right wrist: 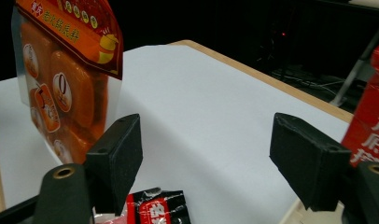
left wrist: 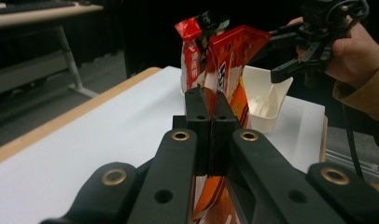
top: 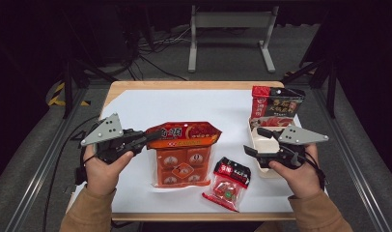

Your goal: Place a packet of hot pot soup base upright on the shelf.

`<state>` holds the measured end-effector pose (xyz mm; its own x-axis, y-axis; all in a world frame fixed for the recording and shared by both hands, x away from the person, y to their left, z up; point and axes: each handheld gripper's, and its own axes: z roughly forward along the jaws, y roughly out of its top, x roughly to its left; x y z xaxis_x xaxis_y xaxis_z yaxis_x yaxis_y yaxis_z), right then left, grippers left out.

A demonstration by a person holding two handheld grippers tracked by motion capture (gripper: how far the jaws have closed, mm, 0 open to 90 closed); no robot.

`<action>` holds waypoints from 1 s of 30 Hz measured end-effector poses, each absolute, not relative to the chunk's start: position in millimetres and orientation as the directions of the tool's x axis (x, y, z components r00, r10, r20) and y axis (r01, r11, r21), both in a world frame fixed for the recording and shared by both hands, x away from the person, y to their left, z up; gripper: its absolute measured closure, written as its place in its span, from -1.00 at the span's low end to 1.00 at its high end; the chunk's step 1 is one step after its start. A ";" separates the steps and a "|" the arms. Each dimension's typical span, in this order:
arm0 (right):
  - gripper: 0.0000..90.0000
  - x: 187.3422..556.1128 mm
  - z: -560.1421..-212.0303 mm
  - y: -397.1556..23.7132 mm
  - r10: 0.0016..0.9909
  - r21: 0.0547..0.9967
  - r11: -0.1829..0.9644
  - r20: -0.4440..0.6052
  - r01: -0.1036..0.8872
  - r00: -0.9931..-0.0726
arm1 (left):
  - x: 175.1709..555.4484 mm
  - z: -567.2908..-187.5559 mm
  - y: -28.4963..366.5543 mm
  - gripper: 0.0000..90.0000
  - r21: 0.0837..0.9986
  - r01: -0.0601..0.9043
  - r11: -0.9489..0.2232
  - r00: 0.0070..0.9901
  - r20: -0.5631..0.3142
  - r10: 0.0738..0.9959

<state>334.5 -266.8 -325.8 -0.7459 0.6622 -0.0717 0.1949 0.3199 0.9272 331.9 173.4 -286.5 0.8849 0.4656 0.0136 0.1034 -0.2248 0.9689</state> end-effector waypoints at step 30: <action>-0.58 356.2 -338.2 -201.7 0.493 0.924 0.349 -0.038 0.158 -0.869 | 315.8 -259.9 157.1 1.00 0.983 -0.005 -0.185 0.875 0.094 0.475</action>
